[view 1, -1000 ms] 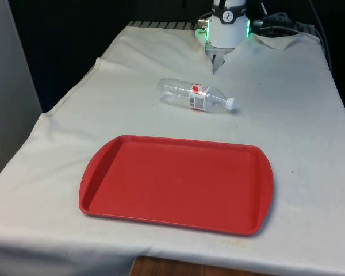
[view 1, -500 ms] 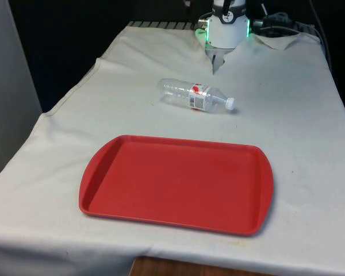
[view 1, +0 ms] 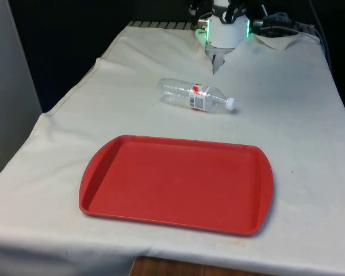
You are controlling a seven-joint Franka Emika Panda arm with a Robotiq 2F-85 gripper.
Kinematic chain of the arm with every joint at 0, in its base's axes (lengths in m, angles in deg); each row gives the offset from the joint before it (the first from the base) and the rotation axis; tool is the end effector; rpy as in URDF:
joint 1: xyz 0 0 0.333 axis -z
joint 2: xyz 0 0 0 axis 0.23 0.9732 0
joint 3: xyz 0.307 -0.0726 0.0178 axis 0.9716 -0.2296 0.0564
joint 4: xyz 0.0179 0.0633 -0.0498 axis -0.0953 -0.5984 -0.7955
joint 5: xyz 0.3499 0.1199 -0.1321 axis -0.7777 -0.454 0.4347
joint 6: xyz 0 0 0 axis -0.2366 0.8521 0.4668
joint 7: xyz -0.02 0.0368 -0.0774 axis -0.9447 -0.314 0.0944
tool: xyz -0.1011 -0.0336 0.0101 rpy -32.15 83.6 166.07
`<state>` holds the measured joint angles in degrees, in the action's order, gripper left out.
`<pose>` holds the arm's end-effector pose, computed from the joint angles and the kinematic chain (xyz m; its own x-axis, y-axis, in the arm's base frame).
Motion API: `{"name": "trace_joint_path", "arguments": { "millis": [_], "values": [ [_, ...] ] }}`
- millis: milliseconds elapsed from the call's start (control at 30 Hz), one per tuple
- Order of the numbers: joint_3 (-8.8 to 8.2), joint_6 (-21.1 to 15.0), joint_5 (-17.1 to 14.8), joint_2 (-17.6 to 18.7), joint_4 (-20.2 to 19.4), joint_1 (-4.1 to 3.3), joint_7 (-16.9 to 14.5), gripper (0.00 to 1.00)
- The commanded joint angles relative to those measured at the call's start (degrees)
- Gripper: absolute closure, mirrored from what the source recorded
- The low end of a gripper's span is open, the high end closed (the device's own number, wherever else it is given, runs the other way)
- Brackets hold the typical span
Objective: Place the bottle upright on the tray.
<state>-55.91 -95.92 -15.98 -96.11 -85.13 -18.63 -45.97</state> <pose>0.4606 0.0050 0.3765 0.8375 0.5053 -0.2081 0.5356 -0.8346 0.1290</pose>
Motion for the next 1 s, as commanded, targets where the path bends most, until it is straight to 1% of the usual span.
{"name": "trace_joint_path", "arguments": {
  "millis": [0, 67, 200, 267, 300, 500, 533, 567, 767, 800, 833, 967],
  "values": [
    [0.11, -0.17, 0.06, 0.17, -0.06, -0.06, -0.11, 0.00],
    [0.40, -1.15, 0.80, 0.63, -0.40, -0.06, -0.52, 0.00],
    [0.52, -1.72, 1.15, 1.20, -0.57, -0.06, -1.15, 0.00],
    [0.46, -1.32, 0.74, 1.32, -0.46, -0.06, -1.43, 0.00],
    [0.57, -1.95, 1.32, 1.49, -0.63, -0.06, -1.43, 0.00],
    [0.69, -2.58, 2.06, 2.69, -0.52, -0.06, -2.52, 0.00],
    [0.63, -1.95, 1.43, 2.41, -0.46, -0.06, -2.46, 0.00],
    [0.69, -2.75, 2.29, 3.04, -0.46, -0.06, -2.81, 0.00],
    [0.74, -3.27, 3.09, 4.30, -0.23, -0.06, -3.67, 0.00],
    [0.69, -2.69, 2.46, 3.78, -0.34, -0.06, -3.55, 0.00],
    [0.74, -3.27, 3.09, 4.30, -0.23, -0.06, -3.67, 0.00],
    [0.74, -3.90, 3.72, 5.21, -0.17, -0.06, -4.30, 0.00]
  ]
}}
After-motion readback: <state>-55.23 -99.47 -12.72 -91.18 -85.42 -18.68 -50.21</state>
